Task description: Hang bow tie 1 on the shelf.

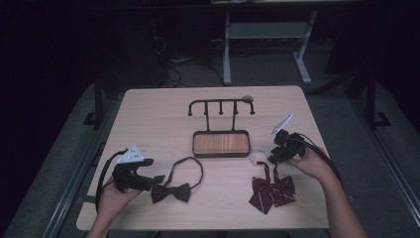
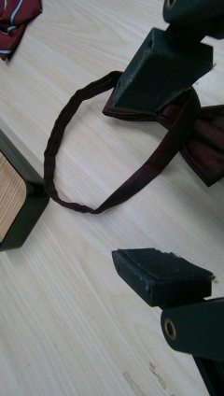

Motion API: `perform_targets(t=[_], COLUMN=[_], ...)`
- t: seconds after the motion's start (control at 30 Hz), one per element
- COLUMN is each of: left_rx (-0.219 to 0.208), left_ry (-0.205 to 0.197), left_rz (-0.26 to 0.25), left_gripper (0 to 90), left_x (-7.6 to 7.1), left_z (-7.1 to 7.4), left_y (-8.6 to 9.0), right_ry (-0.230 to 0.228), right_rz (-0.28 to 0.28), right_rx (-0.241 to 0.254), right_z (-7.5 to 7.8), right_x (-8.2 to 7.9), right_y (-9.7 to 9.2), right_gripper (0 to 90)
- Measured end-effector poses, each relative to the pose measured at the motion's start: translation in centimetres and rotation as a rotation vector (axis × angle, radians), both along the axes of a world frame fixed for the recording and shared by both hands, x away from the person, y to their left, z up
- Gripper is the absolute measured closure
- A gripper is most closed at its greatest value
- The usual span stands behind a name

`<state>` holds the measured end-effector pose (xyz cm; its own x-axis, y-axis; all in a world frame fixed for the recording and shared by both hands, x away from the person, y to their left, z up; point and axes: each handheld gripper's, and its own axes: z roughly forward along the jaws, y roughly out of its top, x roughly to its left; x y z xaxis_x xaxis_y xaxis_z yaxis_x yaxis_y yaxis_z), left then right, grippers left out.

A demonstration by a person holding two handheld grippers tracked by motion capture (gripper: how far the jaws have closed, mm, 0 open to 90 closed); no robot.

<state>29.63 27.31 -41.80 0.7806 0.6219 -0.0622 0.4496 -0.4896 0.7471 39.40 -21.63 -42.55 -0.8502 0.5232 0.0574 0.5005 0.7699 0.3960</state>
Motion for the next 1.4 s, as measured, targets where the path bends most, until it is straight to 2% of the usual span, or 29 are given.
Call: perform_targets(t=[0.1,0.23,0.5,0.7,1.0,1.2,1.4], left_rx=[0.001,0.022,0.008,0.009,0.005,0.005,0.003], left_ry=[0.007,0.004,0.008,0.006,-0.003,0.002,0.003], left_rz=[-0.001,-0.014,-0.006,-0.007,-0.006,-0.006,-0.004], left_gripper=[22.1,22.0,22.0,22.0,21.9,21.9,22.0], left_x=[0.0,0.0,0.0,0.0,-0.1,-0.1,-0.1], left_z=[0.0,-0.1,-0.1,-0.1,0.0,0.0,0.0], left_y=[-0.1,-0.3,-0.2,-0.2,-0.2,-0.2,-0.1], right_ry=[0.000,0.003,0.017,0.036,0.039,0.039,0.024], right_rz=[-0.009,-0.014,-0.031,-0.027,-0.020,-0.012,0.009], right_rx=[-0.004,-0.023,-0.041,-0.051,-0.069,-0.081,-0.077], right_z=[-0.2,-0.6,-1.0,-1.4,-1.8,-1.8,-1.2], right_x=[0.4,0.7,1.3,1.4,1.6,1.5,1.1], right_y=[0.0,0.2,0.1,0.2,0.2,0.3,0.3], right_gripper=[59.6,62.7,68.3,71.3,77.9,85.4,86.5])
